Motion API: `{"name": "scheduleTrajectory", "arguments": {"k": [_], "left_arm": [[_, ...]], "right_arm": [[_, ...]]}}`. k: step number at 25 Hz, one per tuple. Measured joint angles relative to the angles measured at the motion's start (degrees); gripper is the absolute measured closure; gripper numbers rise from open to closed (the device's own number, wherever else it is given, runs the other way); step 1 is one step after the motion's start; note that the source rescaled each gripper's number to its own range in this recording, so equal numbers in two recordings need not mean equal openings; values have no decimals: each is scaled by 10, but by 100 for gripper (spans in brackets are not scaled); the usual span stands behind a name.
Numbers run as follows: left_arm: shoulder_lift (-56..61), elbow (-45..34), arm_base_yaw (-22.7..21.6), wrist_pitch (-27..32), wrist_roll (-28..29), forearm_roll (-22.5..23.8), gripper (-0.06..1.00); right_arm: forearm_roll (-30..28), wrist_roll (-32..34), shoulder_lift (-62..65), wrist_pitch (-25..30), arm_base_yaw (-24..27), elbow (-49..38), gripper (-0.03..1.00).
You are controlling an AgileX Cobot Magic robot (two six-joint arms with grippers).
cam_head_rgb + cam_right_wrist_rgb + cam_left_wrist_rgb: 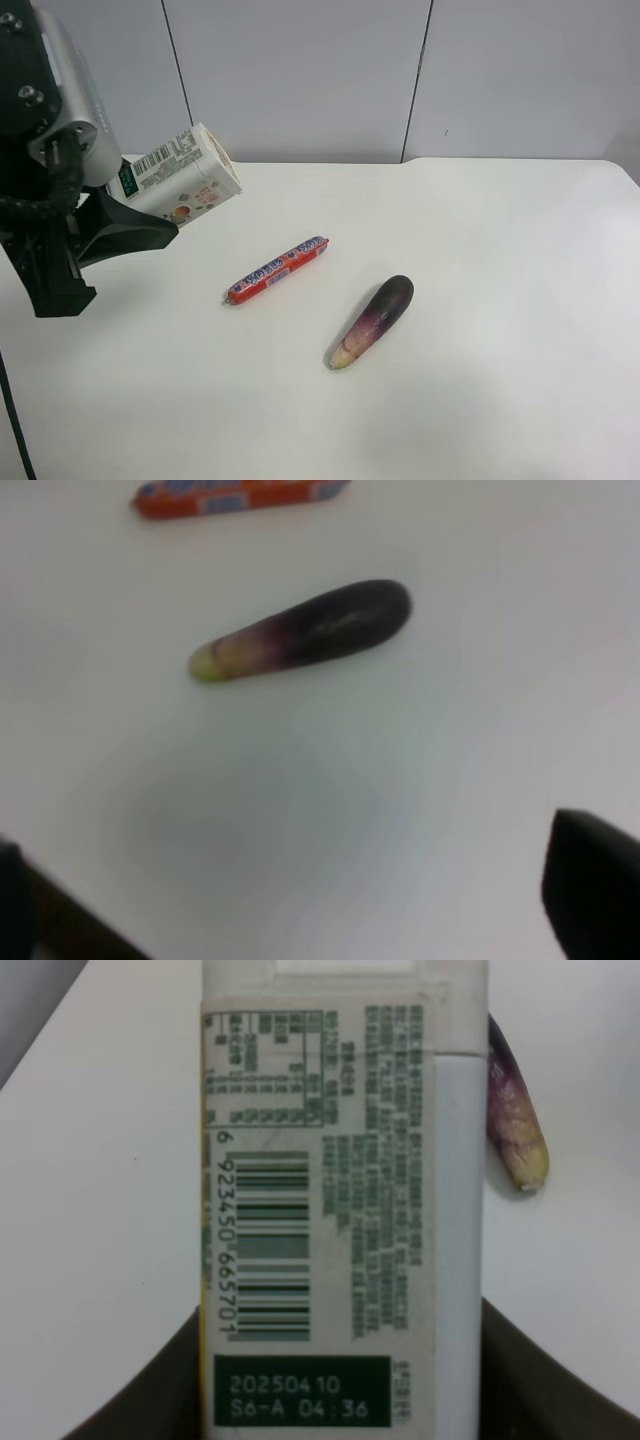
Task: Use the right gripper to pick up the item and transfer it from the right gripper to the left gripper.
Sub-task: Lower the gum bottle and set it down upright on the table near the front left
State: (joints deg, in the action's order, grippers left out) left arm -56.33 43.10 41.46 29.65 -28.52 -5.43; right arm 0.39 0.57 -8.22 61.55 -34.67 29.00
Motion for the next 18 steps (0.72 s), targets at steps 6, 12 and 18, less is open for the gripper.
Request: {"name": "scheduleTrajectory", "arguments": {"k": [6, 12, 18], "left_arm": [[0, 0, 0, -3, 0, 0, 94], [0, 0, 0, -3, 0, 0, 94], [-39, 0, 0, -4, 48, 4, 94]], "right_arm": [[0, 0, 68, 0, 151, -1, -3], [0, 0, 84, 0, 229, -1, -3], [0, 0, 84, 0, 231, -1, -3]]}}
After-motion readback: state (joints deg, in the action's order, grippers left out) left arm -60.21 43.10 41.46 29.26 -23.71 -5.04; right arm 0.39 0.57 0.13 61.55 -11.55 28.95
